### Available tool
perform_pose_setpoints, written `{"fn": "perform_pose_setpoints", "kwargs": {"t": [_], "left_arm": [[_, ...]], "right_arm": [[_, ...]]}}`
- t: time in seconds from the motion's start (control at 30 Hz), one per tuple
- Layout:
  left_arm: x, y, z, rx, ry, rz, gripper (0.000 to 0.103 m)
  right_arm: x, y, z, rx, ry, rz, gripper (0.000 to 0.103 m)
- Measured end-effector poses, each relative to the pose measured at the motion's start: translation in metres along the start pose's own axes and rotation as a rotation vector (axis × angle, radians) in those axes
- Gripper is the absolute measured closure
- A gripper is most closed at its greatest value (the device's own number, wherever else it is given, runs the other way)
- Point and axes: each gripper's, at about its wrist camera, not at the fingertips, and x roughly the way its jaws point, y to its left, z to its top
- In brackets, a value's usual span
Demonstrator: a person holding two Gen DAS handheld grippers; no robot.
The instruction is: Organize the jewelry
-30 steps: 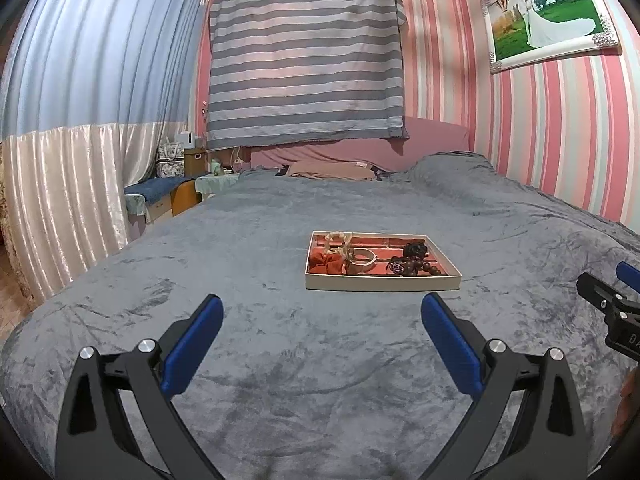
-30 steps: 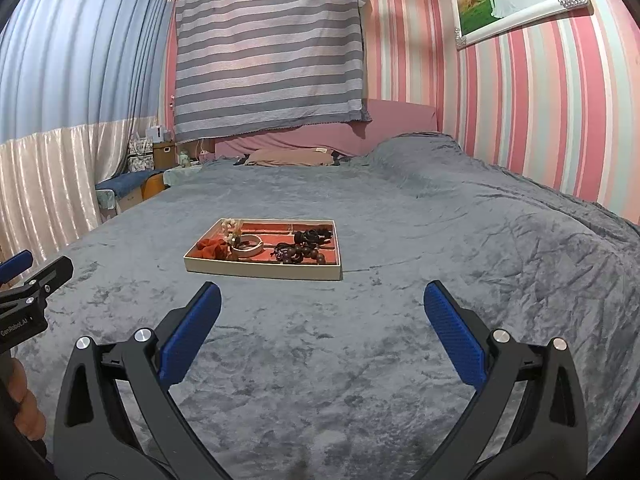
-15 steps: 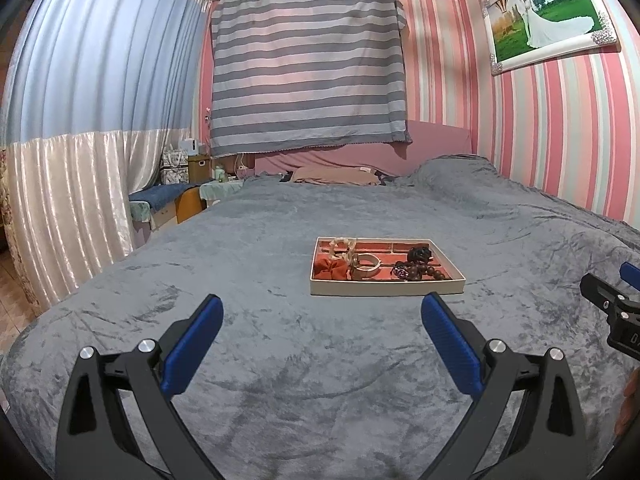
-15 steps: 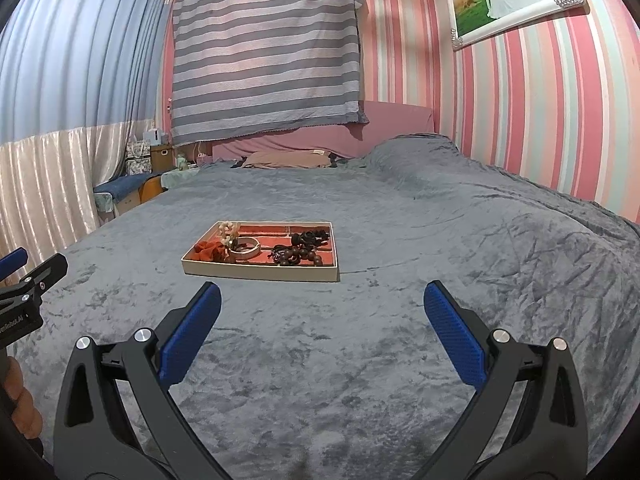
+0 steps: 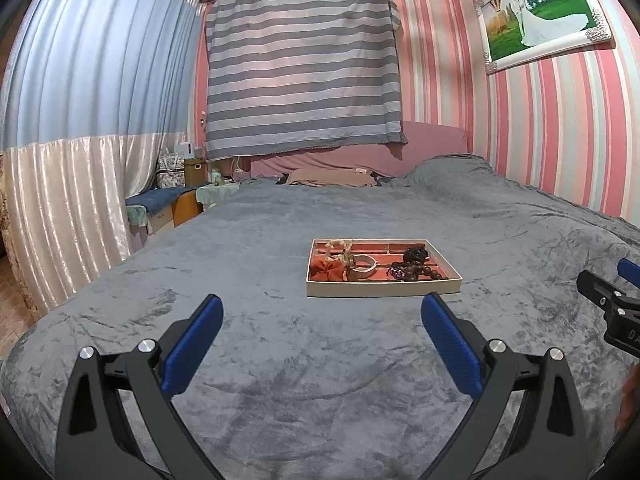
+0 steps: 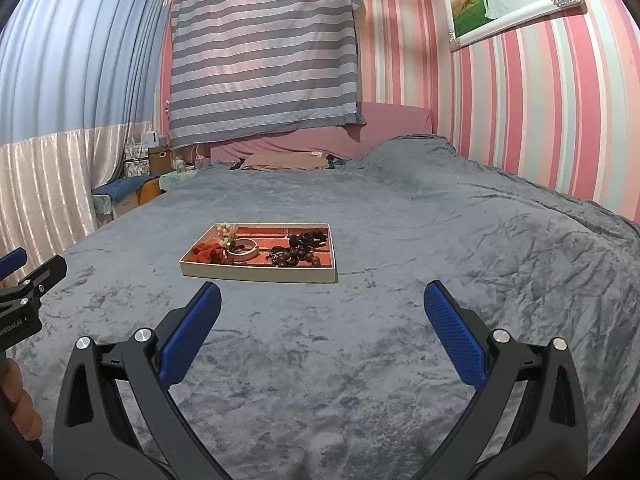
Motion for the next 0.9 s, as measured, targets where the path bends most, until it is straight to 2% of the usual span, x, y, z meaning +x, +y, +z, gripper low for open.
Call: {"fn": "perform_pose_setpoints", "kwargs": {"t": [0.9], "left_arm": [[-0.0036,-0.0028,0.0011,0.009,-0.016,0.007,0.006]], "right_arm": [[0.0006,-0.0017,-0.0018,0.003,0.003,-0.003,0.004]]}}
